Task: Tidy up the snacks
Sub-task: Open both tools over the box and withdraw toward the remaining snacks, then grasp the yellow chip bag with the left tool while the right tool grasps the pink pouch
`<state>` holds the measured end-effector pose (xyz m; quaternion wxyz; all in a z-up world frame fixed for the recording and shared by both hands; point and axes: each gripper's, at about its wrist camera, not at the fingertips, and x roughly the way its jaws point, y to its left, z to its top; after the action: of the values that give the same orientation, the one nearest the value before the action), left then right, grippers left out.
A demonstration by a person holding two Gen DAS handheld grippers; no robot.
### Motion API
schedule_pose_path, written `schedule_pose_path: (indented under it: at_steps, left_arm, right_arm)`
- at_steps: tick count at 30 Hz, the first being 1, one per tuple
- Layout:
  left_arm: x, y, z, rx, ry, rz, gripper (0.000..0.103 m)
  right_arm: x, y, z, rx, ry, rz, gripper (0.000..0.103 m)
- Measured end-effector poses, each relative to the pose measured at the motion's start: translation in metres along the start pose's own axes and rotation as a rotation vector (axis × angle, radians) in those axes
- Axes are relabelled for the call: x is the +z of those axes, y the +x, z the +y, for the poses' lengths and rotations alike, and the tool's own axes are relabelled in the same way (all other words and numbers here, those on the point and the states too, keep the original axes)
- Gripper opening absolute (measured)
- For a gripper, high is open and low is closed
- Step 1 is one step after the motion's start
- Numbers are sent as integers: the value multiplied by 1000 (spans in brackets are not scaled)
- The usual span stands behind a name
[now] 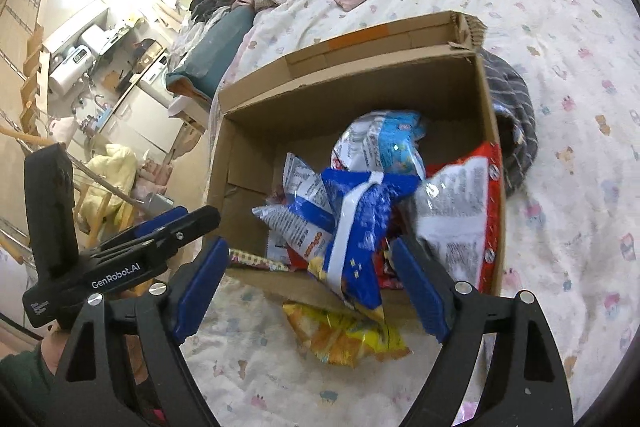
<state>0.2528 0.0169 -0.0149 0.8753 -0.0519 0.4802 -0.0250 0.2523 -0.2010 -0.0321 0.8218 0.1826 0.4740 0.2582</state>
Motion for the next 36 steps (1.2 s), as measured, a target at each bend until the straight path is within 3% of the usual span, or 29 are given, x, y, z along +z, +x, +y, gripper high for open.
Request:
schedule_pose_path:
  at_steps: [5,14,19,25,28,33,36]
  left_arm:
    - [-11,-16,0,17,25,-28,67]
    - [-44,-25,0,-3,1,8,67]
    - [-56,-27,-3,-14,-11,28,67]
    - [-65,-29,-10,-36,-20,42,67]
    - [-69,-31,-14,-35,-11,36,67]
    - [-73,-30,-15,-34,-13,42,67]
    - [-76,-31,-16,-33,-7,43,67]
  right_arm:
    - [-7,-18,-7,-13,17,-10,87]
    - [-44,-64,-49,-89,157,-50,87]
    - [-83,-53,-77,-162,256,74,87]
    - [-127,-20,-82,-272,267,281,87]
    - [-140,-4,-82,-321,262,344,87]
    - [-143,15,-82,-344,267,364,98]
    - [-145,22,-81,-367,247,370,95]
